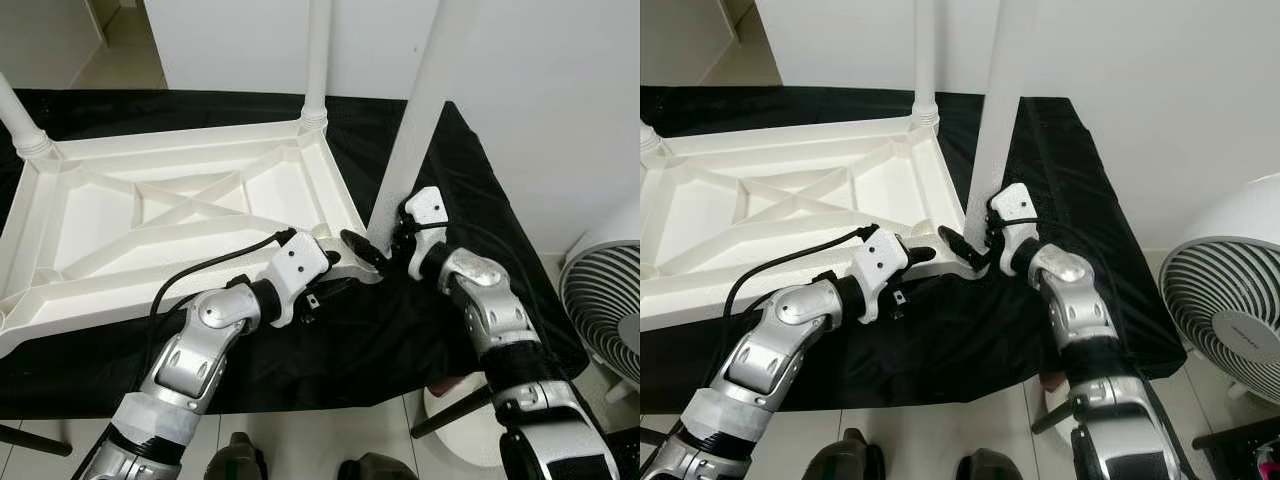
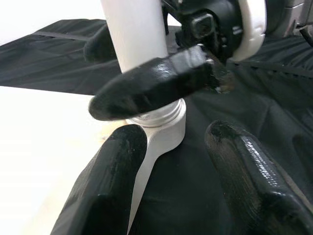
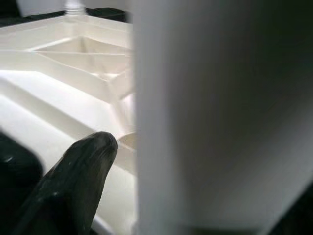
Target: Building children table
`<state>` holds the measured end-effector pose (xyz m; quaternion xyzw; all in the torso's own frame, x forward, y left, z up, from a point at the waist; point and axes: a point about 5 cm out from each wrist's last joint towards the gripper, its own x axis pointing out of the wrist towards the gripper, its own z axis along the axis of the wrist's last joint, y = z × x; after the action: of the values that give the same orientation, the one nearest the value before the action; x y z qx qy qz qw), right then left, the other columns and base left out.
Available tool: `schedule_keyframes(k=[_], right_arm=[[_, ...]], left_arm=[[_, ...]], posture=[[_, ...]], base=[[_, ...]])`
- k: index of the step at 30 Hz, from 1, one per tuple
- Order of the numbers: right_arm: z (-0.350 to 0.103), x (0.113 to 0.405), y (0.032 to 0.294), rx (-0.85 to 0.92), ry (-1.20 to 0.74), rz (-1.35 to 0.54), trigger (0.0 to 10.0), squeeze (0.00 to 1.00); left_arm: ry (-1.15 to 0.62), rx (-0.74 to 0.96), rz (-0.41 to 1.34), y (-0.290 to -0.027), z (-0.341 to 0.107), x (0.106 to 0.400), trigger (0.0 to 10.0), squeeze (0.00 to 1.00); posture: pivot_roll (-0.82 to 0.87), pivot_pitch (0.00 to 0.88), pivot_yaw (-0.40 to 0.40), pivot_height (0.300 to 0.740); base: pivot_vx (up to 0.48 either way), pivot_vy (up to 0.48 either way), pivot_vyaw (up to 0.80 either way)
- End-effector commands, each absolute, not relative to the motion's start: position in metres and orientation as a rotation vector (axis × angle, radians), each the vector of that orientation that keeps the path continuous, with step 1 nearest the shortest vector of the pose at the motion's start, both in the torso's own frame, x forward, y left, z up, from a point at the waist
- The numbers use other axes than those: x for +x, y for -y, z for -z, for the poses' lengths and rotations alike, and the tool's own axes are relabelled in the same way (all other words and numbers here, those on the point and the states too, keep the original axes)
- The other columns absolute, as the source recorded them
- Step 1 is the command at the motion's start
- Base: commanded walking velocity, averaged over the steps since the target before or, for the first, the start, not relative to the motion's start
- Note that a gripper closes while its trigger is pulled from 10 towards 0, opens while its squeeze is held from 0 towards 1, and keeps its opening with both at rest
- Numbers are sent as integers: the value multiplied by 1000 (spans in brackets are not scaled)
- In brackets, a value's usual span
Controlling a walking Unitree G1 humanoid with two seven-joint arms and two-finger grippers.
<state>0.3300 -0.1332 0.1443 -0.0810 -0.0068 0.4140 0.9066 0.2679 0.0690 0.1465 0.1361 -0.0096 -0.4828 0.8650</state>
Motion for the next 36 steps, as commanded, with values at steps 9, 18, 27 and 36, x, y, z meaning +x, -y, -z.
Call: schedule_keyframes(k=[9, 18, 27, 36], right_arm=[[-125, 324, 132, -157, -72, -953, 0, 0], [-117, 325, 150, -117, -101, -771, 0, 0], [-120, 331, 149, -41, -93, -428, 0, 0], [-117, 307, 114, 35, -108, -90, 0, 0]], left_arm=[[32, 305, 949, -73, -149, 269, 10000, 0], [30, 297, 953, -70, -148, 268, 10000, 0], [21, 297, 963, -71, -146, 265, 10000, 0], [11, 300, 980, -71, -144, 262, 10000, 0]], posture=[[12, 0, -16, 740], [-4, 0, -18, 740], [-3, 0, -23, 740], [-7, 0, -20, 740]], base=[[0, 0, 0], [0, 0, 0], [0, 0, 0], [0, 0, 0]])
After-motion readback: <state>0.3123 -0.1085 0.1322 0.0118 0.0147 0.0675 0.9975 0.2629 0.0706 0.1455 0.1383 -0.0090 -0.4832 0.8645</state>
